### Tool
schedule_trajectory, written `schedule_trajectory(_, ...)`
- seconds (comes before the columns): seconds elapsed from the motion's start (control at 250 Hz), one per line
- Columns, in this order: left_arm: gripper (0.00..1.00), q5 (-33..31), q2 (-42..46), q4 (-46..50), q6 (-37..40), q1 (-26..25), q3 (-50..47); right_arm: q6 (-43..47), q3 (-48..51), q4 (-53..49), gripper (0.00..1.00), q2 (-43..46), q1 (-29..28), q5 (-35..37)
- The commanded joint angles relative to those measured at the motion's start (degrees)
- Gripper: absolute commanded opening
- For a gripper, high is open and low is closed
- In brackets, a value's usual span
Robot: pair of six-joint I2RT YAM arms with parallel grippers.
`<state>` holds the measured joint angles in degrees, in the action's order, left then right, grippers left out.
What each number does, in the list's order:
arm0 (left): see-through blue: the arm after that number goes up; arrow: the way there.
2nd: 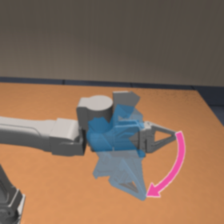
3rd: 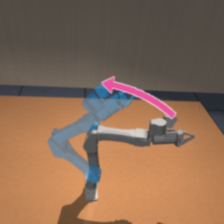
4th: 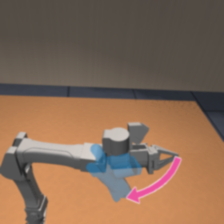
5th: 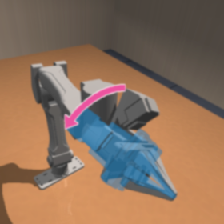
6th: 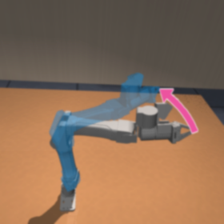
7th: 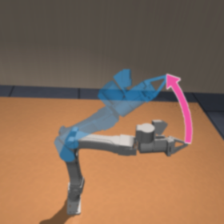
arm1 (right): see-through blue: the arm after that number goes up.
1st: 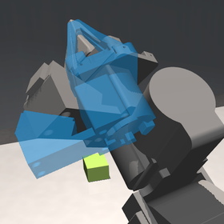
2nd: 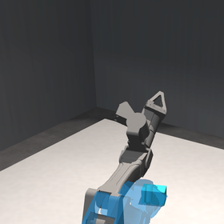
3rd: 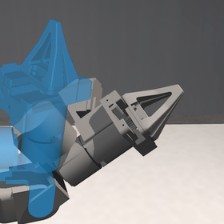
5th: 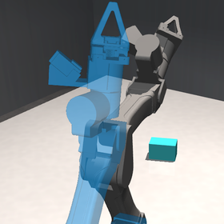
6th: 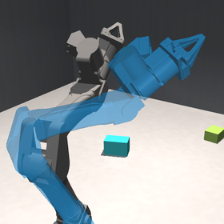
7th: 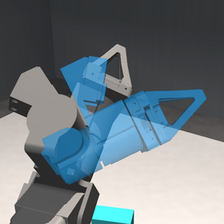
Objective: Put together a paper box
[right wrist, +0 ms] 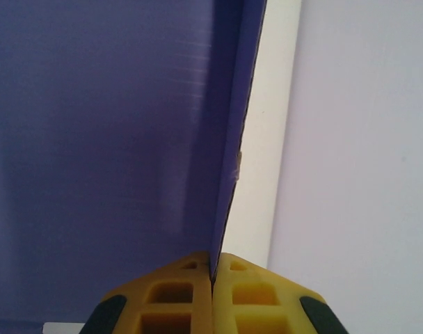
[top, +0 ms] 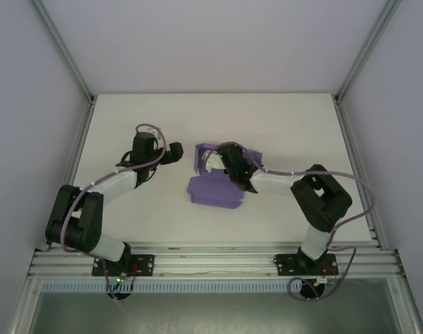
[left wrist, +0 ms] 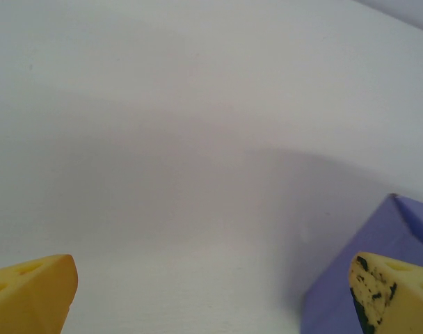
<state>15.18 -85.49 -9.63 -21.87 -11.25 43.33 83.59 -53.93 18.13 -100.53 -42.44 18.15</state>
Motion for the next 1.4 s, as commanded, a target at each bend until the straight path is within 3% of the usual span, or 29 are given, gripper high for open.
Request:
schedule_trajectory(0.0,1.0,1.7,-1.7,0.3,2.5,-0.3,1.4,6.2,1.8,10.3,0.0,-0.8,-0.3,-1.5)
schedule_trajectory(0.188,0.99,9.7,-5.5,-6.0,3.9,-0.3,1.0,10.5,4.0,24.0,0.0,-3.9,-0.4,-0.9)
schedule_trajectory(0.272,0.96,13.0,-6.9,-7.8,5.1,-0.9,1.1,10.1,3.1,22.8,0.0,-4.0,-0.4,-0.3)
schedule_trajectory(0.508,0.85,9.6,-10.7,-12.6,8.0,-5.0,1.4,4.5,2.5,17.1,0.0,-4.1,-0.4,-0.6)
schedule_trajectory(0.656,0.72,9.8,-14.3,-13.2,8.7,-6.1,4.2,3.9,2.4,15.0,0.0,-4.0,-0.4,-0.6)
schedule_trajectory(0.851,0.66,7.4,-16.3,-16.0,9.4,-8.3,4.6,2.3,2.6,12.4,0.0,-3.1,-0.5,-1.3)
schedule_trajectory(1.219,0.64,1.6,-10.5,-15.7,11.0,-10.1,-1.0,2.7,3.2,14.2,0.0,-1.7,-0.7,-0.9)
schedule_trajectory(1.395,0.77,-2.5,-4.5,-15.3,10.4,-9.6,-3.8,7.2,2.0,17.4,0.0,-1.8,-0.8,-0.4)
